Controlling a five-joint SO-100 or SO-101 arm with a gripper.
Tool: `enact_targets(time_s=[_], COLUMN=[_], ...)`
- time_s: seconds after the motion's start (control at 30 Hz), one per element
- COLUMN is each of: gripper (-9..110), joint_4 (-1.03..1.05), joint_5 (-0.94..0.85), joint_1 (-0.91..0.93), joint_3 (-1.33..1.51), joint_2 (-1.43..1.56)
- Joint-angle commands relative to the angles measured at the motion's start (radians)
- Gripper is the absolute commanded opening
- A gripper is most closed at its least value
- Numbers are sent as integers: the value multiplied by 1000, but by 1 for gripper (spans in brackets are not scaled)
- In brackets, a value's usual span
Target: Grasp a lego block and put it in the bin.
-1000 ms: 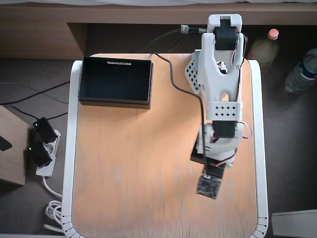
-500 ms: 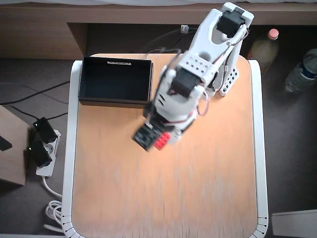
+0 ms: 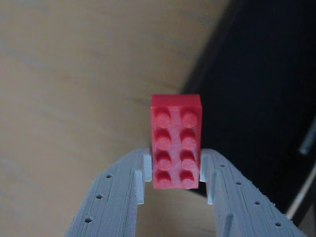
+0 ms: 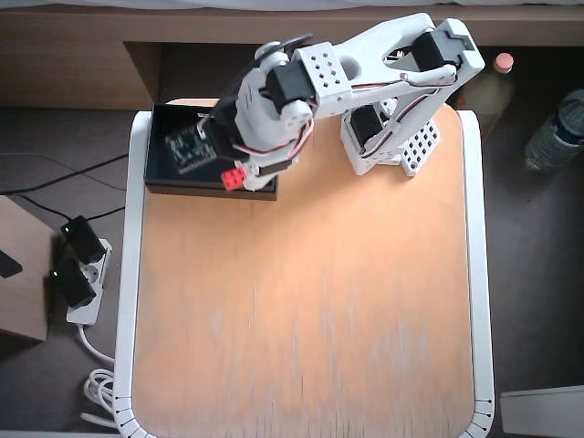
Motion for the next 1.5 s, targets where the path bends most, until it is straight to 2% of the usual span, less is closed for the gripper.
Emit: enact_targets(time_s=[0.0,0.53,1.0,1.23,1.47], gripper=[1,1,1,6,16], joint_4=[6,-272,-377,-371,-370], joint_5=[38,66,92,94,112], joint_1=[104,276,311,310,307], joint_3=[-129,-124,-71,-64,-63], joint_2=[-25,-314,-379,-377,-376])
